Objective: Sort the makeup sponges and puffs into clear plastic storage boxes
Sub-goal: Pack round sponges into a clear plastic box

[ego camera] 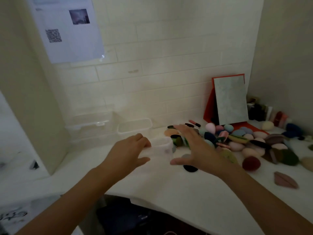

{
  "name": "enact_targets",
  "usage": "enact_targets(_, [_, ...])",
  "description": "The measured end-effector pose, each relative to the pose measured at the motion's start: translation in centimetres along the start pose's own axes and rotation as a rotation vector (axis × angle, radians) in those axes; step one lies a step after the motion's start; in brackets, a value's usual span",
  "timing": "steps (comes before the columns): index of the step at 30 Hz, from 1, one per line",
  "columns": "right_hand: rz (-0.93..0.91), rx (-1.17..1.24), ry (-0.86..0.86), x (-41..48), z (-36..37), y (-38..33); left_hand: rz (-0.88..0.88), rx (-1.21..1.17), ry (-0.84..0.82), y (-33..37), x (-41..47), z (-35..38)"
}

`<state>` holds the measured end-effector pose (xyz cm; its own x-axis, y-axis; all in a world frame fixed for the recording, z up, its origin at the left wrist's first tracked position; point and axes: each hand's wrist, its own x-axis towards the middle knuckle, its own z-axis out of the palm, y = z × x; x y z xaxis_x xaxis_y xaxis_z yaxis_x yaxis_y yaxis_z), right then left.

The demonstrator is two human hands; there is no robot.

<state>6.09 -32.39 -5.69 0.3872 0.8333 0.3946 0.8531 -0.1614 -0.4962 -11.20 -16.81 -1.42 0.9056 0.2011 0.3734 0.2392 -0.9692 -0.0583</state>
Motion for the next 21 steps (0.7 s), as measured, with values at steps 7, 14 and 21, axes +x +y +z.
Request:
enact_targets(7, [-0.08, -0.053, -0.082, -3.3, 1.7, -1.3, 0.033, -0.027, -0.09, 3.0, -2.3, 2.3])
enact_targets(14, [-0.09, -0.268, -0.131, -3.3, 3.2, -1.4, 0.041, 0.103, -0.18, 4.1, -2.5, 3.6])
enact_targets(21, [-0.227, -0.574, -0.203, -0.9, 3.4, -1.7, -0.084, 0.115, -0.157, 2.7, -2.1, 3.6])
